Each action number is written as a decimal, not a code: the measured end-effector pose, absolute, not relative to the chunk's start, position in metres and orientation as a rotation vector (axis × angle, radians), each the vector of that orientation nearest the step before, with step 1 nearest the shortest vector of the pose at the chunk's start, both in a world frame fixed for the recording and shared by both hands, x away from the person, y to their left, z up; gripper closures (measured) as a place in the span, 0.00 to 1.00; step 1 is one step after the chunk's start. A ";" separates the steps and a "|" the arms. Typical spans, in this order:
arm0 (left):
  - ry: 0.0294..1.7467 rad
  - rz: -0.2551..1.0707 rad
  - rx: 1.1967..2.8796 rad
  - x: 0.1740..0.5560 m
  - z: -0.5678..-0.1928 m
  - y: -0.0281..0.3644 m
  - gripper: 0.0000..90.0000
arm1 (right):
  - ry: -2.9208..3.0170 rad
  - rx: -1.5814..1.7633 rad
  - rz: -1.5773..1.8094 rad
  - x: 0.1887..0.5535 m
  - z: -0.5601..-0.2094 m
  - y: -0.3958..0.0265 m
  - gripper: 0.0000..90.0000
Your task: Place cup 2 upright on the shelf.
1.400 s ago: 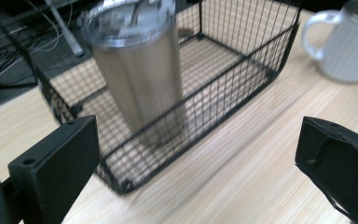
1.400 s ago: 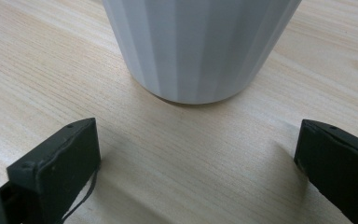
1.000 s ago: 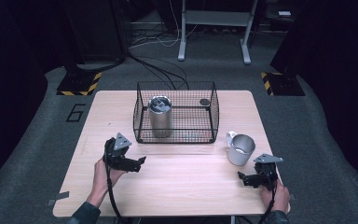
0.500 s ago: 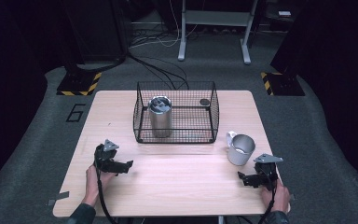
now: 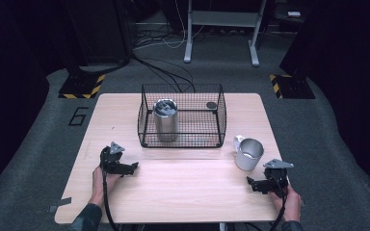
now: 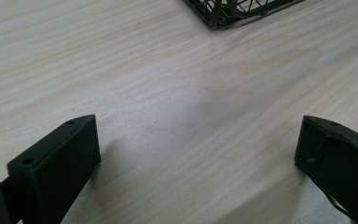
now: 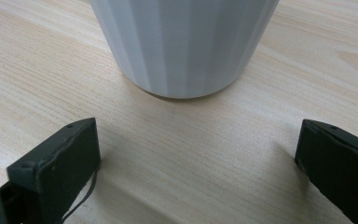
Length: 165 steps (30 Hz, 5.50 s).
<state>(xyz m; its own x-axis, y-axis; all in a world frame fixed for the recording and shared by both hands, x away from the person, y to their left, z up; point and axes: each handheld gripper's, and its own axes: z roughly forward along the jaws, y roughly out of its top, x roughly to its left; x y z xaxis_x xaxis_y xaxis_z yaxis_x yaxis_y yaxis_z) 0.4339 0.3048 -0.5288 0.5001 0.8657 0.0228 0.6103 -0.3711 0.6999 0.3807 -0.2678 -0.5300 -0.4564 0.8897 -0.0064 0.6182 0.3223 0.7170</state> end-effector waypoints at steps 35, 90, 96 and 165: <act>1.165 0.498 2.100 0.457 -0.530 0.306 0.00 | 2.202 1.405 0.895 0.383 -0.519 -0.270 0.05; 1.167 0.503 2.101 0.458 -0.530 0.306 0.00 | 2.384 1.273 0.880 0.448 -0.439 -0.236 0.05; 1.169 0.506 2.103 0.458 -0.530 0.306 0.00 | 2.369 1.275 0.888 0.447 -0.439 -0.236 0.06; 1.158 0.500 2.121 0.459 -0.529 0.307 0.00 | 2.355 1.151 0.989 0.412 -0.367 -0.171 0.06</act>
